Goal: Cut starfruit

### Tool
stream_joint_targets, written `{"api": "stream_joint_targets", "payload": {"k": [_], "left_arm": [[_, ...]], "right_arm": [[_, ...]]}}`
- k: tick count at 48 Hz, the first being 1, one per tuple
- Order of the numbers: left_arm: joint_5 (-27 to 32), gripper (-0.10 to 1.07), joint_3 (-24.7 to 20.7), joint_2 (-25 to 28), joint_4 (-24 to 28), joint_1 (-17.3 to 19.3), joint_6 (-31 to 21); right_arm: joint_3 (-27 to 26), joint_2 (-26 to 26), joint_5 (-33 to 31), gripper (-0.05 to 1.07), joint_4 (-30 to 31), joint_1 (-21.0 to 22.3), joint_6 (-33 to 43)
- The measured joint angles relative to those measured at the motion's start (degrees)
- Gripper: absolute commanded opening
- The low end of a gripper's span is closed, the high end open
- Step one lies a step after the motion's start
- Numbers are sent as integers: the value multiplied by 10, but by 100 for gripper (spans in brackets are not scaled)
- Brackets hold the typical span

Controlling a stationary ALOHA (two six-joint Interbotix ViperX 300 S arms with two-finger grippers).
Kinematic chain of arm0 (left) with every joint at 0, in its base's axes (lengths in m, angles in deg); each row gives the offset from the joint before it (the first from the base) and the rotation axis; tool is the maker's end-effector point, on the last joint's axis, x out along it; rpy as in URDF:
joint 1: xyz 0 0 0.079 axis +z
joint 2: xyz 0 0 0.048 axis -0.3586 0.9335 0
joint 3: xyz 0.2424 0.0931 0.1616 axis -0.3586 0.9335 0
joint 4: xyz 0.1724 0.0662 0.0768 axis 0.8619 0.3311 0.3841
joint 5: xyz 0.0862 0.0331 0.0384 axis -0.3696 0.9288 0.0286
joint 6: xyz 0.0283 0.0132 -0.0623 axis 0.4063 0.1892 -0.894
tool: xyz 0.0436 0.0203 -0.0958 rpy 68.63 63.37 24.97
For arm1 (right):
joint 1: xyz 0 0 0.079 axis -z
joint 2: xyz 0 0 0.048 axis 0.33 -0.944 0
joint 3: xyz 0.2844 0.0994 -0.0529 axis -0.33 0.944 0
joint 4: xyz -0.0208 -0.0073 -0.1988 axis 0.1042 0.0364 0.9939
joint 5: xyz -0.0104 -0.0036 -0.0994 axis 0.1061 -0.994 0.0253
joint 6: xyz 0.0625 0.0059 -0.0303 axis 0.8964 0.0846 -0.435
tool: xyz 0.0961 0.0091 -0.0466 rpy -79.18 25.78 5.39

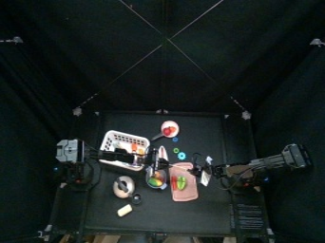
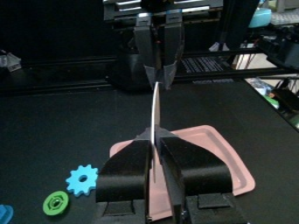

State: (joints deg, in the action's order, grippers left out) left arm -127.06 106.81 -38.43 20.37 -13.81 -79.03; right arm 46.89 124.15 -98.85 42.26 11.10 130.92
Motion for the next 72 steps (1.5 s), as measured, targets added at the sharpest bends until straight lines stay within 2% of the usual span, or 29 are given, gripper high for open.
{"api": "stream_joint_targets", "payload": {"k": [14,25,38,72], "left_arm": [[0,51,0,31,42,-25,1],[0,51,-4,42,50,-36,0],[-1,51,-11,65,49,-38,1],[2,51,-34,104,48,-48,1]], "right_arm": [[10,-4,3,41,-33,-36,-2],[18,-20,4,41,-40,-66,-2],[24,-49,4,41,-41,-69,-2],[44,-55,11,41,-83,-77,-2]]}}
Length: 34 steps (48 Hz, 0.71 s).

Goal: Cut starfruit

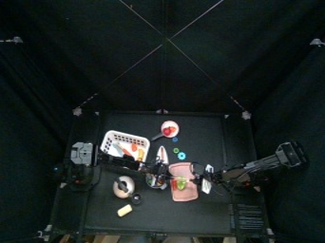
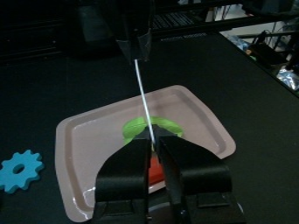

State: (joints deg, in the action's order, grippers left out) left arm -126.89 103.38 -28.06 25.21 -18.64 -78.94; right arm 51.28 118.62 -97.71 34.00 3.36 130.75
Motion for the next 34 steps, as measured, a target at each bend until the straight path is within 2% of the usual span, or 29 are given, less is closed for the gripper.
{"api": "stream_joint_targets", "payload": {"k": [34], "left_arm": [[2,51,-10,13,0,-3,0]], "right_arm": [[9,1,2,41,-18,-1,0]]}}
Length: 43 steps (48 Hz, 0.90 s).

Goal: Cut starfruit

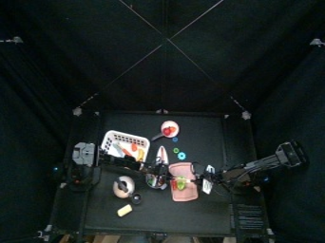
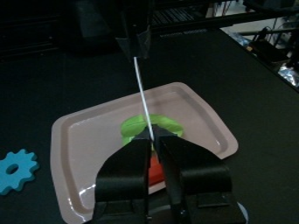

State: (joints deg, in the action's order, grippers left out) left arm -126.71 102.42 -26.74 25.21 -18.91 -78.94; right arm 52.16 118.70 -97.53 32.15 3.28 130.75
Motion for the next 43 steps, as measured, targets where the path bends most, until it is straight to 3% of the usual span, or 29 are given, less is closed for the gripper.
{"api": "stream_joint_targets", "payload": {"k": [24,43], "left_arm": [[2,51,-10,15,0,0,-1],[35,51,-22,20,0,-2,-1]], "right_arm": [[7,-1,-1,41,0,0,1],[12,-6,-1,41,-1,-1,2]]}}
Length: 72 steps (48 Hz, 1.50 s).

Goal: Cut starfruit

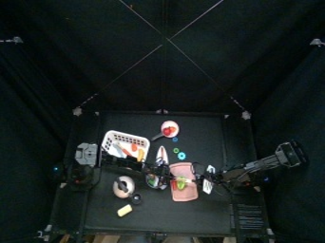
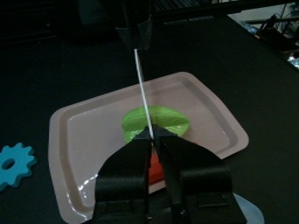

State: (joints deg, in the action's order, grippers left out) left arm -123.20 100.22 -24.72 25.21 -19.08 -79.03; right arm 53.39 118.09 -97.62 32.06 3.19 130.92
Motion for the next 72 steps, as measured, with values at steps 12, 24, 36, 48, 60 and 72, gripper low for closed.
{"api": "stream_joint_targets", "payload": {"k": [12,24,36,48,60,72], "left_arm": [[8,51,-3,5,0,0,1],[9,51,-6,6,0,-1,0],[9,51,-8,10,0,0,1],[8,51,-10,13,-6,-1,0],[9,51,-14,16,-10,-1,0],[10,51,-15,18,-10,-1,0]], "right_arm": [[-1,-15,0,41,-1,0,0],[0,-22,1,41,-10,0,0],[0,-23,1,41,-14,1,-1],[0,-23,-1,41,-16,0,-1],[-3,-12,-15,41,-18,-1,-1],[0,-19,-10,41,-17,1,-2]]}}
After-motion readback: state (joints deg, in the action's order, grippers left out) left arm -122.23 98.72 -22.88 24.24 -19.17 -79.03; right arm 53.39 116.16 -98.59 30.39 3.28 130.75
